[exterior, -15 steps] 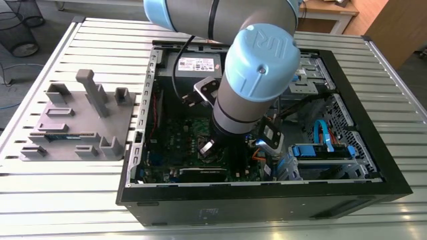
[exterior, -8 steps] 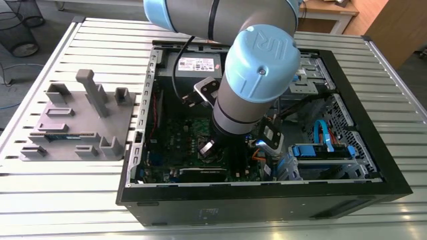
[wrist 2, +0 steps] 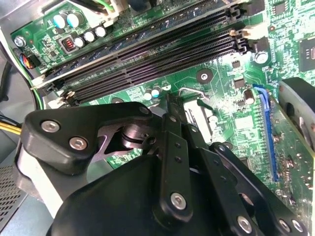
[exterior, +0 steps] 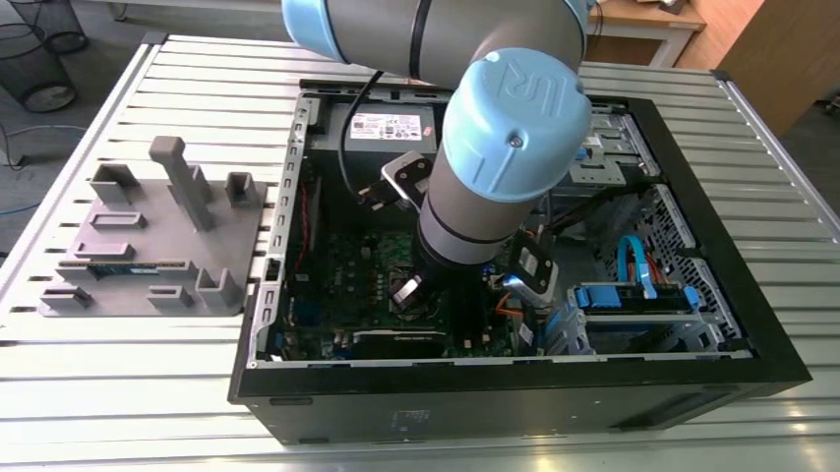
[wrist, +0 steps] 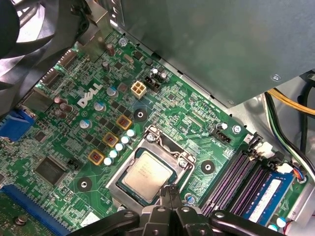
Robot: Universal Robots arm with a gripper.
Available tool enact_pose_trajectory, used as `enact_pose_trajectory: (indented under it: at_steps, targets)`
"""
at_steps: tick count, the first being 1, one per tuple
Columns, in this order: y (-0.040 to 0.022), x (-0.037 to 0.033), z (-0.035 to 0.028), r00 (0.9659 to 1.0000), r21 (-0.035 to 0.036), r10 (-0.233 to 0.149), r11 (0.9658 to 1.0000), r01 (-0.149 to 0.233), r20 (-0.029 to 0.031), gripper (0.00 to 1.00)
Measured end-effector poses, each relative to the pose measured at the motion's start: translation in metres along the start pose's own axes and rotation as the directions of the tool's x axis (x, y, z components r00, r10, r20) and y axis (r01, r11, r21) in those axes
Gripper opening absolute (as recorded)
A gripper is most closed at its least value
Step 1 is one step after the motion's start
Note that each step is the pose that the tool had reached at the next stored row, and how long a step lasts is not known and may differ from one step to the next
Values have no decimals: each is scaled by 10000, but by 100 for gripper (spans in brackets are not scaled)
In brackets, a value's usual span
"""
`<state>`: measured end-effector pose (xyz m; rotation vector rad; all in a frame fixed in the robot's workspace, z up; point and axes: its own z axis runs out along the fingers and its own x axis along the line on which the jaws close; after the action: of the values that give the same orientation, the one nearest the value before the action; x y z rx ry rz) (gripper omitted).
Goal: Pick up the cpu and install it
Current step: 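Install the first cpu locking lever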
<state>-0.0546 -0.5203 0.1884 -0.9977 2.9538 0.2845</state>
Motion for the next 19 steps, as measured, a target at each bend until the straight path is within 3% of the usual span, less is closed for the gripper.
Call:
enact_pose_trajectory:
  at_steps: [4, 10, 15, 19]
  targets:
    - [12, -3, -74, 10000, 5, 1, 10000, -1, -10, 11]
    - [14, -4, -87, 10000, 3, 1, 10000, -1, -18, 11]
    - [11, -6, -88, 9999, -144, 29, 9999, -31, -127, 11]
    - [10, -6, -88, 9999, -213, 35, 9998, -38, -136, 11]
